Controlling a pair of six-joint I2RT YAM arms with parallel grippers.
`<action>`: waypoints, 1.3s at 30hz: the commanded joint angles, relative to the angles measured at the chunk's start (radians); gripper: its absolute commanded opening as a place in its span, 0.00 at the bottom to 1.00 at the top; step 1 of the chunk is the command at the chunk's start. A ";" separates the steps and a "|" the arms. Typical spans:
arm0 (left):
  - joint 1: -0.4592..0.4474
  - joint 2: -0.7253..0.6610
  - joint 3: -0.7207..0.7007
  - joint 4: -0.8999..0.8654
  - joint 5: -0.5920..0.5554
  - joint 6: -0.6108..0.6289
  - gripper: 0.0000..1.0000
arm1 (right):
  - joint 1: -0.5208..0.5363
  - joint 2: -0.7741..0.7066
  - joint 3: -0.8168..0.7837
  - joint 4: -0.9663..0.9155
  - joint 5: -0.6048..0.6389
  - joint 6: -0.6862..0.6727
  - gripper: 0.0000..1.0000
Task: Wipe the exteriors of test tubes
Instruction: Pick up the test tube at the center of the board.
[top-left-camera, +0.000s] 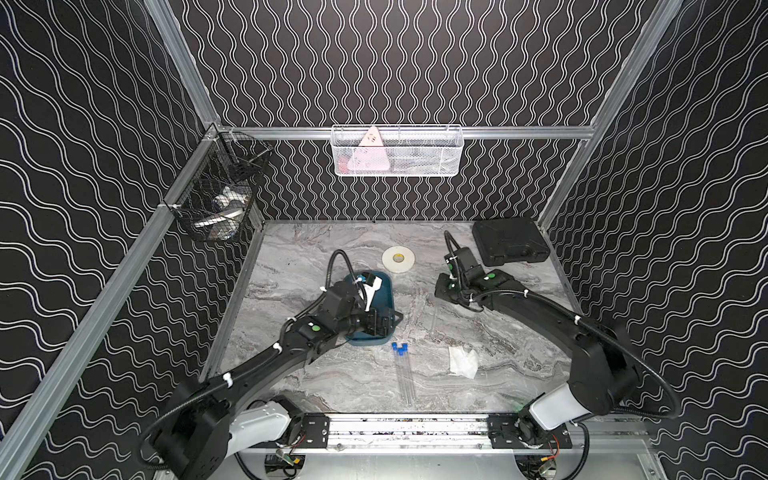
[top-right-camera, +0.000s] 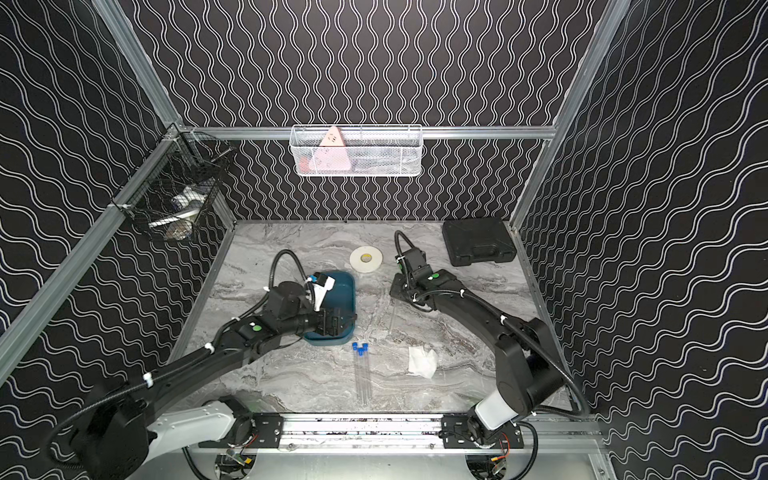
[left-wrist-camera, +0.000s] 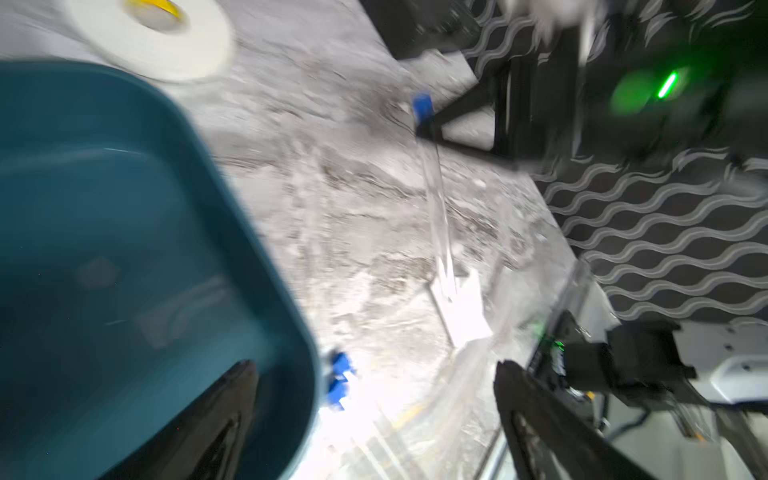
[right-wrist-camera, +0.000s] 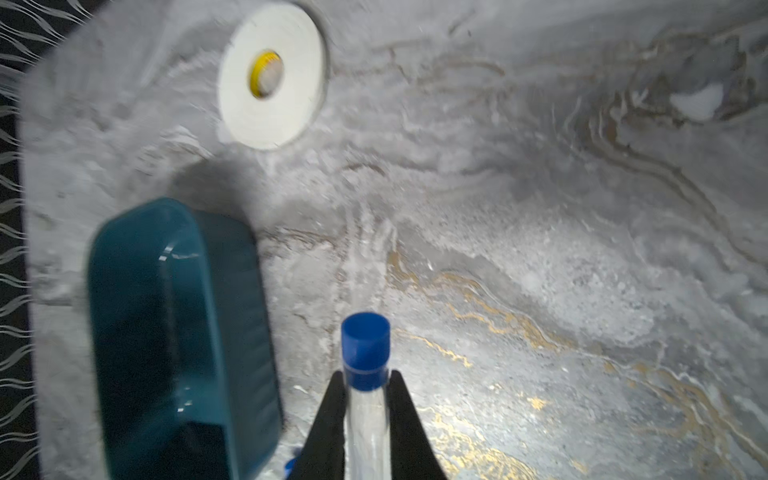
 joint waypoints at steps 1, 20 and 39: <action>-0.083 0.105 0.052 0.223 0.052 -0.086 0.90 | -0.021 -0.044 0.027 0.028 -0.051 -0.006 0.15; -0.201 0.362 0.210 0.410 0.012 -0.155 0.64 | -0.033 -0.238 -0.073 0.107 -0.042 -0.002 0.16; -0.201 0.340 0.195 0.390 -0.005 -0.144 0.20 | -0.034 -0.286 -0.119 0.147 -0.035 -0.009 0.16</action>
